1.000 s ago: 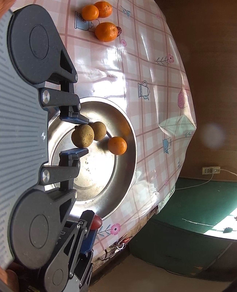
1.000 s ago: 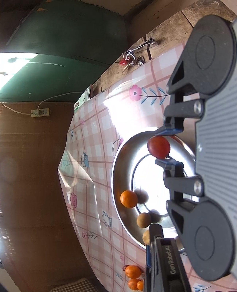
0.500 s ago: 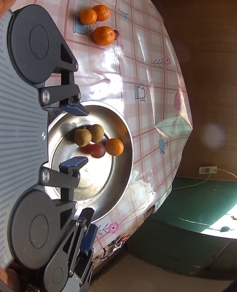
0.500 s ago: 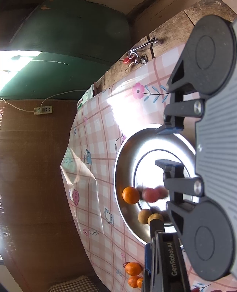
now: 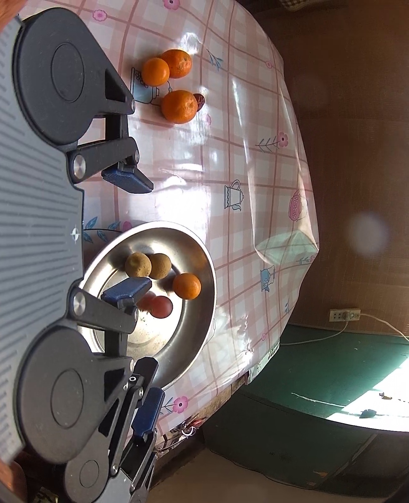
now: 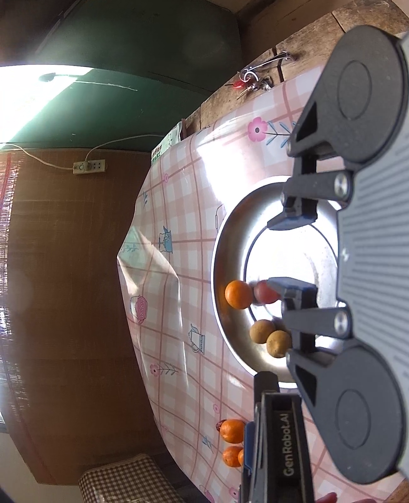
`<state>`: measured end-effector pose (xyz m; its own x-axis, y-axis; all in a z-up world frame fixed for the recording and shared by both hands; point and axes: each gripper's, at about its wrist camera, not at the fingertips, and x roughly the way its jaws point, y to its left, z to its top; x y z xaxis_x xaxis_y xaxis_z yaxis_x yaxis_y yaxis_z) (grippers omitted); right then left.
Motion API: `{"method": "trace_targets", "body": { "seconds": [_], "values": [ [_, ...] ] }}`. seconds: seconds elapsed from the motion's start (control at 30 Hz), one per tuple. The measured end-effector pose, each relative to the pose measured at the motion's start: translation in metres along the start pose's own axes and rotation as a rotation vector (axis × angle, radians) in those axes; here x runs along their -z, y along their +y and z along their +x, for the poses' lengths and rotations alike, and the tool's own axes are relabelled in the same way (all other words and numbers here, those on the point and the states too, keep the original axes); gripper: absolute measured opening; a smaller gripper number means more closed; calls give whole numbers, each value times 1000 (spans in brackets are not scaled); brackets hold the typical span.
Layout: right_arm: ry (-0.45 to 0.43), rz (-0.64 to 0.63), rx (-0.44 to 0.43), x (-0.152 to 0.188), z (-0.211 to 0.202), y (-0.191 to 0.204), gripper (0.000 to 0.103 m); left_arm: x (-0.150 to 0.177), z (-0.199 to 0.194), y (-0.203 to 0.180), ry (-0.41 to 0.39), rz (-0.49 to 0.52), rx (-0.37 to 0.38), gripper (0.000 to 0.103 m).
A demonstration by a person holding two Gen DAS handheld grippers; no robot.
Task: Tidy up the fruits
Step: 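Open the left gripper to drop the brown fruit while the right gripper releases the plum into the plate, then lift both grippers away from the steel plate toward the mandarins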
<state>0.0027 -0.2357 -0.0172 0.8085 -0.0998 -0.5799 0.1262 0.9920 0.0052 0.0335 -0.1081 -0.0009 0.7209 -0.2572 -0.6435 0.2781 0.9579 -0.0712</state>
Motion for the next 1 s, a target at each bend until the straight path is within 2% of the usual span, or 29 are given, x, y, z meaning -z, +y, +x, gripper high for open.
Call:
{"method": "trace_targets", "body": {
  "seconds": [1.0],
  "values": [
    [15, -112, -127, -5, 2, 72, 33, 12, -23, 60, -29, -114, -116, 74]
  ]
}}
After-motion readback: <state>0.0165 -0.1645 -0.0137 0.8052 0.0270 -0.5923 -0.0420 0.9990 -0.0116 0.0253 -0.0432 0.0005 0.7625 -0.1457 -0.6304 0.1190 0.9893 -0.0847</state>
